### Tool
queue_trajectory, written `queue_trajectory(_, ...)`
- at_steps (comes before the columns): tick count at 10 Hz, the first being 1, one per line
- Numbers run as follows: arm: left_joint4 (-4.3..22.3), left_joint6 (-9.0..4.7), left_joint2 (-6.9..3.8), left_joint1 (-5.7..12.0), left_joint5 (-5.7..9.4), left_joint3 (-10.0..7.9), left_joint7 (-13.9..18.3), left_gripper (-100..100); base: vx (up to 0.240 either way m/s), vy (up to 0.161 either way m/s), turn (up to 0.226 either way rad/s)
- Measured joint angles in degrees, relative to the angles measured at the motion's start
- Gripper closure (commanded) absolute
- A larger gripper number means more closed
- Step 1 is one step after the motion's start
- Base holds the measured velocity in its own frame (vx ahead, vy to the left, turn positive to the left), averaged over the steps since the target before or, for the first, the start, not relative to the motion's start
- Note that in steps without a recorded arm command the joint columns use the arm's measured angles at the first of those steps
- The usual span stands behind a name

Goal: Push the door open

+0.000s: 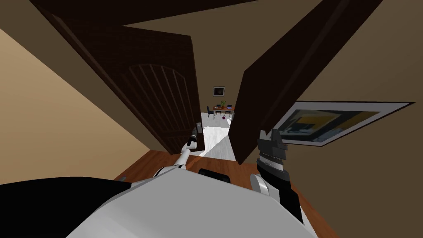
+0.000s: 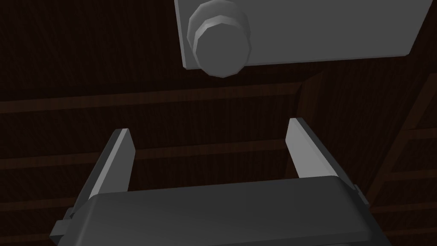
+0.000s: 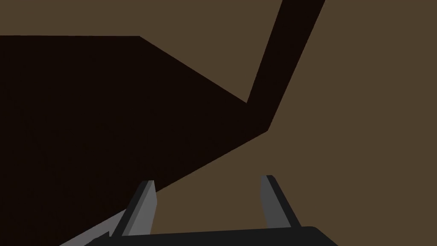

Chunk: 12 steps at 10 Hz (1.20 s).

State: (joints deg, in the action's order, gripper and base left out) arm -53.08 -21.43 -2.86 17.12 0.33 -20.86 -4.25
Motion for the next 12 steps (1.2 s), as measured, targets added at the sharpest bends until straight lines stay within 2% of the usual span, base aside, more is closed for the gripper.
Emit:
queue_trajectory(3,0.18,-0.57,-0.07,-0.2,0.04,-0.3,-0.06,-100,0.188,0.041,-0.025)
queue_trajectory(6,0.21,-1.06,0.64,-0.43,0.09,-0.59,-0.12,-100,0.165,0.049,-0.02)
queue_trajectory(7,0.21,-1.1,0.67,-0.41,0.09,-0.6,-0.14,100,-0.01,-0.002,0.008)
queue_trajectory(12,0.32,-0.97,0.67,-0.53,0.08,-0.59,-0.13,100,-0.017,-0.005,-0.001)
